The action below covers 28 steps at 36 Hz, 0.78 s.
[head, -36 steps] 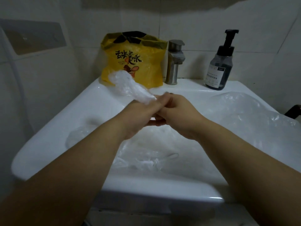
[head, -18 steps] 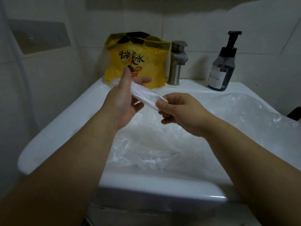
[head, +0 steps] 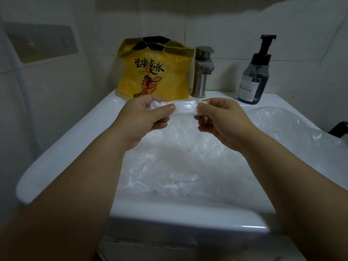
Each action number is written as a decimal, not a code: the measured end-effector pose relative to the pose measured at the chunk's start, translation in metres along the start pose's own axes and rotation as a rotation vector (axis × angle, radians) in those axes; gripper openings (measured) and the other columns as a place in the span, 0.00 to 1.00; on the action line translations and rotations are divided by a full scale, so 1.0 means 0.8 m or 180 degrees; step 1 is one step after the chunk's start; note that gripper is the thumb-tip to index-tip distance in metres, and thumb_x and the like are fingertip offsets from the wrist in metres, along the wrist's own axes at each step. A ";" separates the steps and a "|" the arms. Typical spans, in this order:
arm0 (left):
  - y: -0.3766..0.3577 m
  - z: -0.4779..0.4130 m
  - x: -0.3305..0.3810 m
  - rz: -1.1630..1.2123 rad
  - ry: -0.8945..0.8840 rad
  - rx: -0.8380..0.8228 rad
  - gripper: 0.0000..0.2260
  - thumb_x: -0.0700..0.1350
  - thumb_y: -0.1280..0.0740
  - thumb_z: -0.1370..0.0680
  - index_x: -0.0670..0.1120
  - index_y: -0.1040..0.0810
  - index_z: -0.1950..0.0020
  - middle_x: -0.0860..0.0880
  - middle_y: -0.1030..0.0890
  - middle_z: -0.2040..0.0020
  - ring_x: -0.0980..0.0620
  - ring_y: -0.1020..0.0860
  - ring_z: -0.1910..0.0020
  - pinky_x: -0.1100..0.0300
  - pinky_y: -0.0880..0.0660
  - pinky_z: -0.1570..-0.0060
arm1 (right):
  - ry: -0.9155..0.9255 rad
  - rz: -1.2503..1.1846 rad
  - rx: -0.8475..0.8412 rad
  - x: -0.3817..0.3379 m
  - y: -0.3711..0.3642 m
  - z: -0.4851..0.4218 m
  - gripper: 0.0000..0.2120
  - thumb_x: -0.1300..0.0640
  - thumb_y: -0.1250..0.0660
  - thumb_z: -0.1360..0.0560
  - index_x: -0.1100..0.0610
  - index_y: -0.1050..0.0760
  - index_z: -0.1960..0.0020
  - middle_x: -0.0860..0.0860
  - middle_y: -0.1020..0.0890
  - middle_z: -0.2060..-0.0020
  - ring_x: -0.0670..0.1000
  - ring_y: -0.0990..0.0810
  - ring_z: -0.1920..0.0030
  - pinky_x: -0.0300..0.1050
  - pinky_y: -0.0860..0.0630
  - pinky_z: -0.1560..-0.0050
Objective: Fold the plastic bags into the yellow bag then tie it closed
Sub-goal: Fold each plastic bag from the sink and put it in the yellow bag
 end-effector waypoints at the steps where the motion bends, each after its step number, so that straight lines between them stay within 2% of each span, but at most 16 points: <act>1: 0.000 0.001 -0.001 -0.0003 0.0054 -0.0054 0.02 0.40 0.30 0.25 0.46 0.21 0.54 0.50 0.21 0.62 0.59 0.21 0.67 0.67 0.23 0.65 | -0.0018 0.0023 -0.0009 0.001 0.001 0.000 0.06 0.63 0.38 0.21 0.62 0.23 0.51 0.53 0.24 0.66 0.47 0.26 0.67 0.38 0.23 0.65; 7: 0.002 0.006 0.001 0.0003 0.0321 -0.0378 0.02 0.41 0.33 0.22 0.45 0.22 0.54 0.49 0.18 0.65 0.59 0.20 0.68 0.67 0.22 0.66 | -0.0149 0.0011 -0.0272 0.002 0.007 0.000 0.05 0.62 0.37 0.21 0.60 0.23 0.53 0.55 0.23 0.64 0.48 0.25 0.66 0.38 0.23 0.65; 12: 0.005 0.007 0.003 -0.0220 0.0182 -0.0206 0.03 0.43 0.33 0.23 0.45 0.21 0.53 0.47 0.18 0.63 0.59 0.21 0.70 0.67 0.23 0.69 | -0.0296 -0.0046 -0.0490 0.001 0.014 0.002 0.04 0.65 0.36 0.23 0.60 0.23 0.50 0.54 0.23 0.65 0.46 0.23 0.69 0.39 0.24 0.68; 15: 0.005 0.008 0.006 0.0096 0.0230 -0.0236 0.03 0.40 0.33 0.23 0.46 0.20 0.51 0.50 0.18 0.66 0.60 0.21 0.70 0.68 0.23 0.68 | -0.0199 -0.0165 -0.0381 0.001 0.014 0.000 0.05 0.65 0.36 0.23 0.60 0.22 0.49 0.55 0.23 0.65 0.46 0.22 0.69 0.39 0.23 0.68; 19: 0.002 0.010 0.006 0.0372 0.0407 -0.0400 0.09 0.34 0.35 0.23 0.46 0.19 0.52 0.51 0.18 0.68 0.58 0.19 0.68 0.67 0.21 0.66 | -0.0058 -0.0370 -0.0240 0.000 0.015 -0.003 0.07 0.67 0.35 0.24 0.58 0.21 0.54 0.56 0.22 0.66 0.49 0.22 0.67 0.40 0.22 0.66; 25: 0.004 0.010 0.007 0.0378 0.0382 -0.0262 0.10 0.31 0.37 0.22 0.42 0.19 0.57 0.50 0.17 0.68 0.58 0.19 0.67 0.68 0.21 0.66 | 0.0011 -0.0559 -0.0335 -0.007 0.012 0.000 0.11 0.73 0.38 0.25 0.63 0.20 0.59 0.56 0.22 0.72 0.51 0.22 0.69 0.42 0.21 0.67; 28: 0.004 0.008 0.006 0.0377 0.0416 -0.0231 0.10 0.31 0.36 0.24 0.41 0.18 0.60 0.47 0.17 0.67 0.57 0.18 0.67 0.67 0.21 0.65 | 0.0017 -0.0569 -0.0431 -0.006 0.010 0.002 0.08 0.71 0.39 0.25 0.67 0.21 0.58 0.60 0.29 0.68 0.52 0.24 0.69 0.42 0.20 0.65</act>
Point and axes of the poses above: each hand's wrist, its own z-axis away from the middle knuckle, its own y-axis out of the back of the hand, x = y × z, the point moved 5 cm from there along -z, towards the middle knuckle
